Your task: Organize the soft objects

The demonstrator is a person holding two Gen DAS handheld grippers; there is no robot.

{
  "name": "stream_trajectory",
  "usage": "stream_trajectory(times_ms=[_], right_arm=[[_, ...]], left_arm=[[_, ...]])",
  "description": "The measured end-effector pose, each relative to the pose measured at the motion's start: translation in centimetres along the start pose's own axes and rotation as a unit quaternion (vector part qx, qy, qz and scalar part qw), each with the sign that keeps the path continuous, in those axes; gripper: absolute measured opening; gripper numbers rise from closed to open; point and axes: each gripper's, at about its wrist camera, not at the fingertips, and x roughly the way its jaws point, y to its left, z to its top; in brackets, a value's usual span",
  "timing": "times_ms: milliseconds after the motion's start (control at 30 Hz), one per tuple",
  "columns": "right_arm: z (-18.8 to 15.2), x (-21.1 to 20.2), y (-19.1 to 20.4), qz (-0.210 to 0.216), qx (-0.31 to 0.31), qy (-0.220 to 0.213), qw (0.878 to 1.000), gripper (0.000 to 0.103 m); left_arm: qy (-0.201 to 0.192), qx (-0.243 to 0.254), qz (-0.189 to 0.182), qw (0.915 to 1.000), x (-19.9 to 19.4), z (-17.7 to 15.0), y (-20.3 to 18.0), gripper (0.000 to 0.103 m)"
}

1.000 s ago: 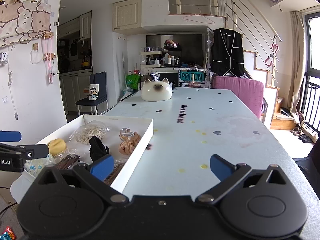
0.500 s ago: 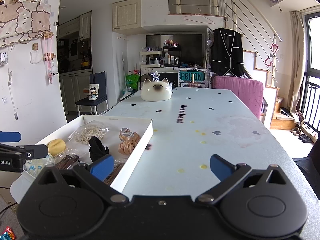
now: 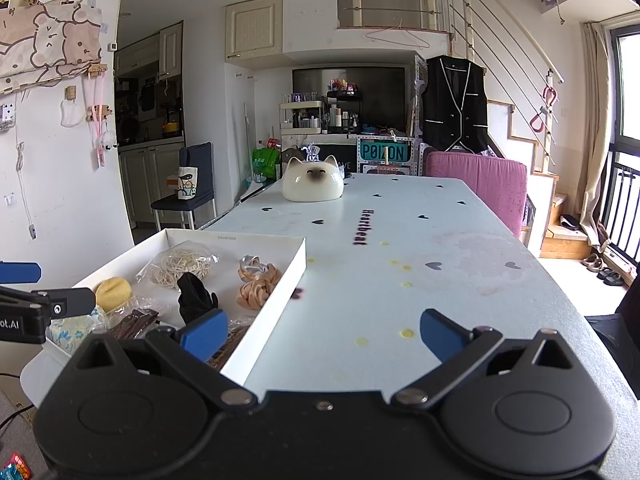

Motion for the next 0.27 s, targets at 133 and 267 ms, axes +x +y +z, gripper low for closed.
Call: stream_trajectory(times_ms=[133, 267], right_arm=[[0.01, -0.02, -0.01, 0.000, 0.000, 0.000, 1.000, 0.103], [0.02, -0.01, 0.00, 0.000, 0.000, 0.000, 1.000, 0.103]], left_arm=[[0.000, 0.002, 0.003, 1.0000, -0.02, 0.01, -0.10, 0.103], [0.000, 0.003, 0.003, 1.0000, -0.14, -0.03, -0.09, 0.103]])
